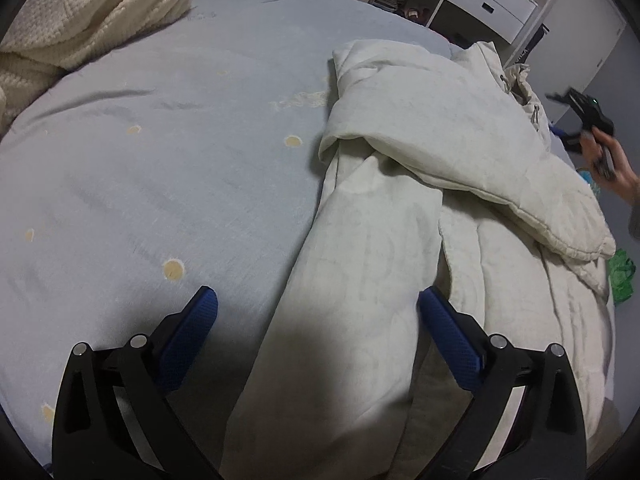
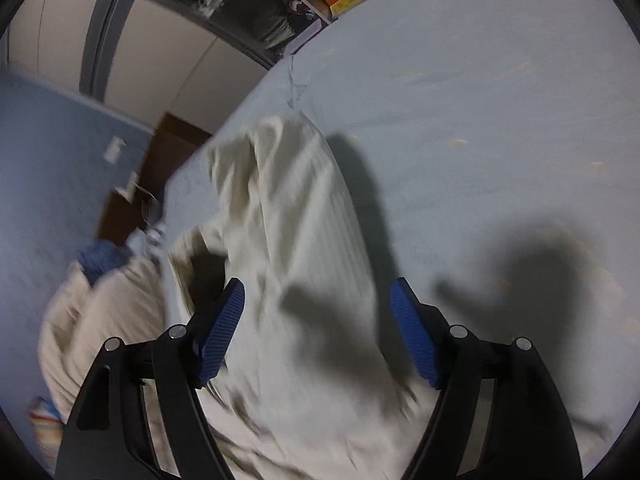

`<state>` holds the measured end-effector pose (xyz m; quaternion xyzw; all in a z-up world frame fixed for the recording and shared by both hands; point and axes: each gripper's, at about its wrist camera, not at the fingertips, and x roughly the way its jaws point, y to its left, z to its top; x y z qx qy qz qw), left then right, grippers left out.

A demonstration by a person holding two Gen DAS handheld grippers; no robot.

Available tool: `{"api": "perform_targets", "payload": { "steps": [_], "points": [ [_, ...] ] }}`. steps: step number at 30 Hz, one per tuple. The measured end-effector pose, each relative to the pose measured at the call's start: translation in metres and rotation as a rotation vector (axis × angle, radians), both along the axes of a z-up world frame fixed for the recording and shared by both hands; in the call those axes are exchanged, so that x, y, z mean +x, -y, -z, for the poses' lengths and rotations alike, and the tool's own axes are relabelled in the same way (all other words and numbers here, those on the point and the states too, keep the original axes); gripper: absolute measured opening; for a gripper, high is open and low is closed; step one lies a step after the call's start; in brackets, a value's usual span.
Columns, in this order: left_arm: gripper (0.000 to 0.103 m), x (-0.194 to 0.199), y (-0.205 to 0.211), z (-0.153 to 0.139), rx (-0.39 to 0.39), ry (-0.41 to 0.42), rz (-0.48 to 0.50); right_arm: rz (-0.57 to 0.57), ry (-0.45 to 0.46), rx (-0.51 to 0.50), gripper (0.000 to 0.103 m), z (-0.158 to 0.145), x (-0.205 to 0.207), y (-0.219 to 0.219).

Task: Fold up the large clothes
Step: 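Grasp the coat's hood with the right gripper and lift it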

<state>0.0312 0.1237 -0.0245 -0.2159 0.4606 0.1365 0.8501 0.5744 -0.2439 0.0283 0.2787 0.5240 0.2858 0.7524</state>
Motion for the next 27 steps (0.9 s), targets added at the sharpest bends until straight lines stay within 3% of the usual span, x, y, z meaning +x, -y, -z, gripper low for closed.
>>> {"api": "perform_targets", "payload": {
  "steps": [4, 11, 12, 13, 14, 16, 21, 27],
  "points": [
    [0.097, 0.001, 0.001, 0.003, 0.021, 0.005, 0.005, 0.031, -0.013, 0.151, 0.078, 0.012, 0.037, -0.013],
    [0.097, 0.001, 0.002, 0.005, 0.037, 0.016, 0.009, -0.031, -0.071, 0.086, 0.078, 0.047, 0.070, -0.043],
    [0.097, 0.001, 0.002, 0.005, 0.038, 0.018, 0.009, -0.035, -0.070, 0.079, 0.075, 0.051, 0.071, -0.046],
    [0.098, 0.001, 0.002, 0.006, 0.041, 0.019, 0.009, -0.045, -0.043, 0.073, 0.045, 0.052, 0.070, -0.050],
    [0.098, 0.000, 0.002, 0.006, 0.043, 0.020, 0.009, -0.060, -0.015, 0.066, 0.022, 0.050, 0.068, -0.054],
    [0.098, 0.001, 0.003, 0.006, 0.048, 0.021, 0.010, -0.091, 0.059, 0.023, 0.018, 0.040, 0.060, -0.064],
    [0.098, 0.003, 0.004, 0.006, 0.051, 0.022, 0.009, -0.099, 0.144, 0.057, 0.016, 0.002, 0.036, -0.064],
    [0.098, 0.003, 0.005, 0.006, 0.053, 0.017, 0.008, -0.162, 0.252, 0.032, 0.016, -0.062, -0.026, -0.064]
  ]
}}
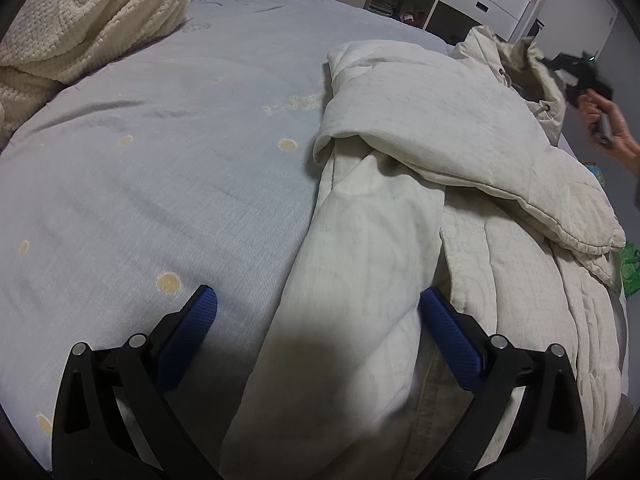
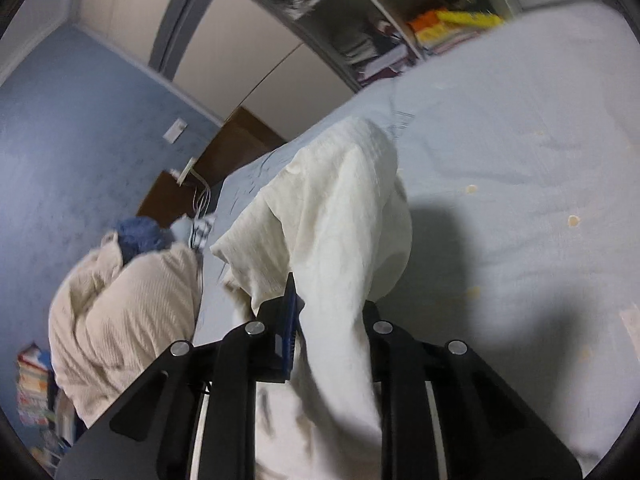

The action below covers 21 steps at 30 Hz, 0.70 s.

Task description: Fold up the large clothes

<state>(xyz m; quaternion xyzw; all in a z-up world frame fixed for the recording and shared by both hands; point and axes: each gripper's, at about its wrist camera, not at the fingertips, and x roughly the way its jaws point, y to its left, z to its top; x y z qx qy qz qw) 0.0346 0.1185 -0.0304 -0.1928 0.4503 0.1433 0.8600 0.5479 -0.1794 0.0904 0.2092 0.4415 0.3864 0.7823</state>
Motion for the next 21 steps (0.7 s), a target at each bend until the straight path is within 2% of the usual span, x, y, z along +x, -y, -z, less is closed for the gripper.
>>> {"api": "perform_targets", "payload": {
  "steps": [5, 9, 15, 21],
  "points": [
    [0.098, 0.003, 0.000, 0.000, -0.004, -0.008, -0.002, -0.038, 0.076, -0.051, 0.016, -0.043, -0.073, 0.005],
    [0.096, 0.004, -0.004, -0.003, -0.022, -0.008, -0.006, -0.085, 0.117, -0.081, 0.016, -0.058, -0.139, 0.013],
    [0.096, -0.005, -0.013, -0.016, -0.070, 0.018, -0.039, -0.137, 0.172, -0.191, 0.016, -0.054, -0.224, 0.024],
    [0.096, -0.015, -0.010, -0.034, -0.082, 0.065, -0.021, -0.171, 0.203, -0.310, 0.016, -0.029, -0.294, 0.033]
  ]
}}
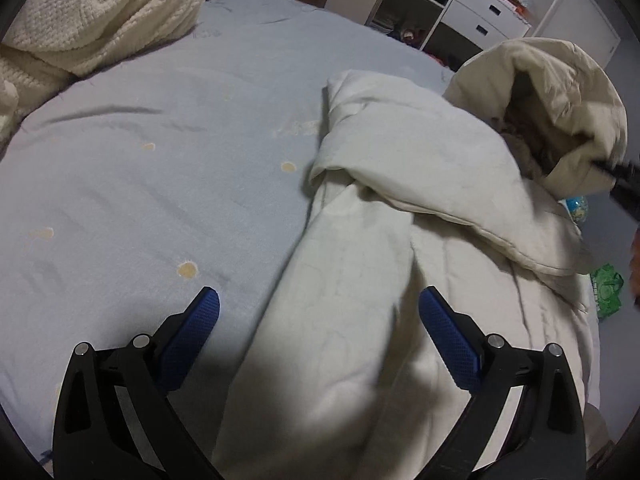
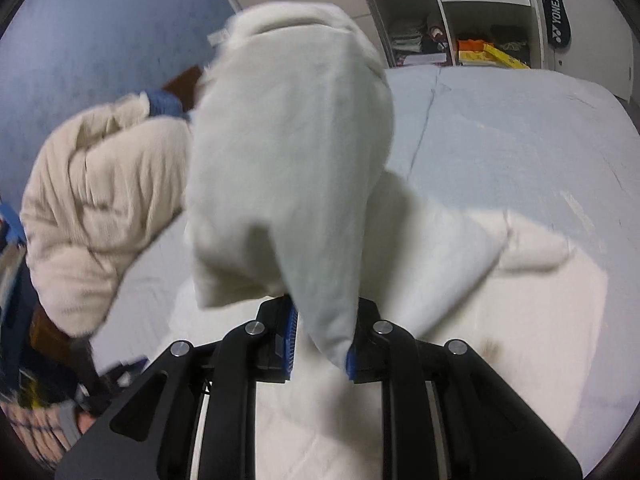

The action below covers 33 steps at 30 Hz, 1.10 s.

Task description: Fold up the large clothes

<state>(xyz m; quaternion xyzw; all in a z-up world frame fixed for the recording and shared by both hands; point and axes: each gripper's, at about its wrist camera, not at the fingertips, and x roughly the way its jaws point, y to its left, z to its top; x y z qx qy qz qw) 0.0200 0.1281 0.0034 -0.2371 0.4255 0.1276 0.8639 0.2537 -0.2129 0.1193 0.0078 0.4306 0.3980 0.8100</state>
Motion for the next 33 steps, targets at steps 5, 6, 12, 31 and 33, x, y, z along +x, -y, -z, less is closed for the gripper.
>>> {"api": "perform_targets", "payload": {
  "steps": [5, 6, 12, 31, 33],
  "points": [
    [0.096, -0.006, 0.016, -0.011, 0.011, 0.009, 0.046, 0.017, 0.023, -0.049, 0.016, 0.027, -0.037, 0.013],
    [0.096, -0.007, 0.019, -0.013, 0.015, 0.011, 0.056, 0.019, 0.041, -0.061, 0.016, 0.032, -0.044, 0.015],
    [0.096, -0.008, 0.041, -0.030, 0.035, 0.013, 0.131, 0.007, 0.148, -0.151, 0.016, 0.061, -0.082, 0.019],
    [0.096, 0.137, 0.102, -0.157, -0.262, 0.167, 0.224, 0.056, 0.203, -0.160, 0.016, 0.074, -0.107, 0.032],
    [0.096, 0.157, 0.109, -0.156, -0.287, 0.142, 0.228, 0.058, 0.204, -0.157, 0.016, 0.073, -0.108, 0.034]
  ]
}}
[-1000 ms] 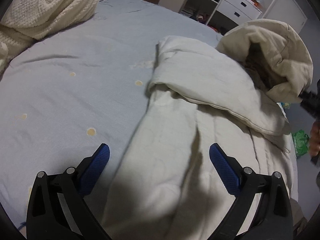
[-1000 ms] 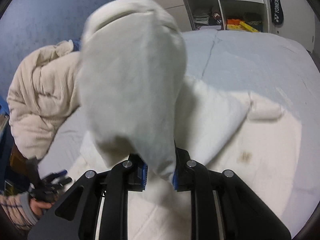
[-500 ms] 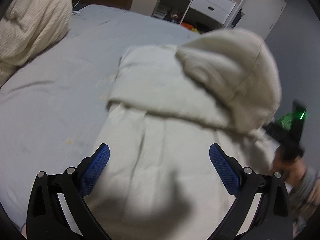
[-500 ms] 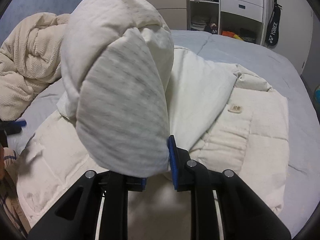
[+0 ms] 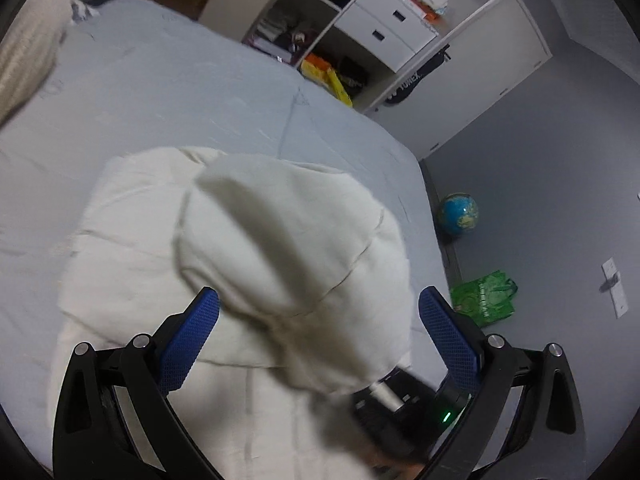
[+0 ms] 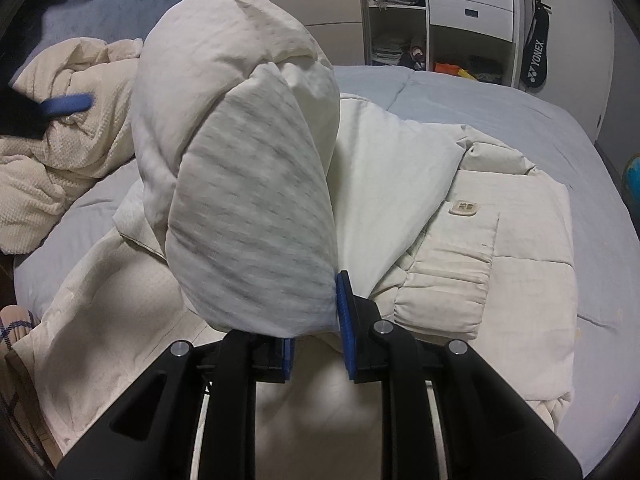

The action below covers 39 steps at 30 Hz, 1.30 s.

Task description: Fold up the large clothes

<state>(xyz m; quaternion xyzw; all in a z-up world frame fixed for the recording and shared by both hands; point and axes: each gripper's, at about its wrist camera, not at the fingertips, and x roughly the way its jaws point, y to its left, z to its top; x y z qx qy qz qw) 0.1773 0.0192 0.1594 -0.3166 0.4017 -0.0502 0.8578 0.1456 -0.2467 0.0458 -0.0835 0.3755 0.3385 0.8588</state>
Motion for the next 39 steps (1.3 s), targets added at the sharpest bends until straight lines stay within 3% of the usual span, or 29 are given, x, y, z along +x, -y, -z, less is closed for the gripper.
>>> {"api": "perform_targets", "payload": {
  "steps": [2, 4, 5, 6, 9, 11, 12, 22, 25, 31, 34, 39],
  "points": [
    [0.093, 0.017, 0.007, 0.002, 0.006, -0.026, 0.010, 0.001, 0.003, 0.001, 0.016, 0.000, -0.002, 0.002],
    [0.071, 0.030, 0.011, 0.006, 0.005, -0.044, 0.022, 0.005, 0.003, 0.005, 0.016, -0.001, -0.004, 0.004],
    [0.037, 0.037, 0.014, 0.011, 0.002, -0.063, 0.042, 0.007, 0.001, 0.007, 0.016, -0.001, -0.005, 0.005],
    [0.020, 0.041, 0.016, 0.016, -0.005, -0.084, 0.066, 0.011, -0.002, 0.011, 0.017, -0.002, -0.006, 0.007],
    [0.015, 0.035, 0.019, 0.017, 0.052, -0.060, 0.092, 0.034, -0.035, 0.041, 0.022, -0.004, -0.011, 0.018],
    [0.014, 0.024, 0.017, 0.019, 0.060, -0.047, 0.098, 0.053, -0.070, 0.069, 0.040, -0.004, -0.015, 0.028],
    [0.014, 0.019, 0.014, 0.021, 0.056, -0.044, 0.095, 0.066, -0.093, 0.090, 0.043, -0.004, -0.017, 0.034],
    [0.013, -0.015, -0.013, 0.049, -0.001, -0.060, 0.063, 0.216, -0.414, 0.445, 0.050, -0.003, -0.024, 0.081],
    [0.013, -0.018, -0.014, 0.051, -0.006, -0.058, 0.065, 0.232, -0.489, 0.515, 0.050, -0.003, -0.022, 0.078],
    [0.013, -0.022, -0.012, 0.054, -0.009, -0.052, 0.077, 0.320, -0.747, 0.776, 0.051, 0.015, -0.014, 0.067],
    [0.013, -0.020, -0.011, 0.057, -0.009, -0.055, 0.078, 0.381, -0.866, 0.863, 0.056, 0.027, -0.008, 0.058],
    [0.013, -0.020, -0.014, 0.059, -0.052, -0.055, 0.065, 0.380, -0.961, 0.944, 0.060, 0.027, 0.010, 0.031]
  ]
}}
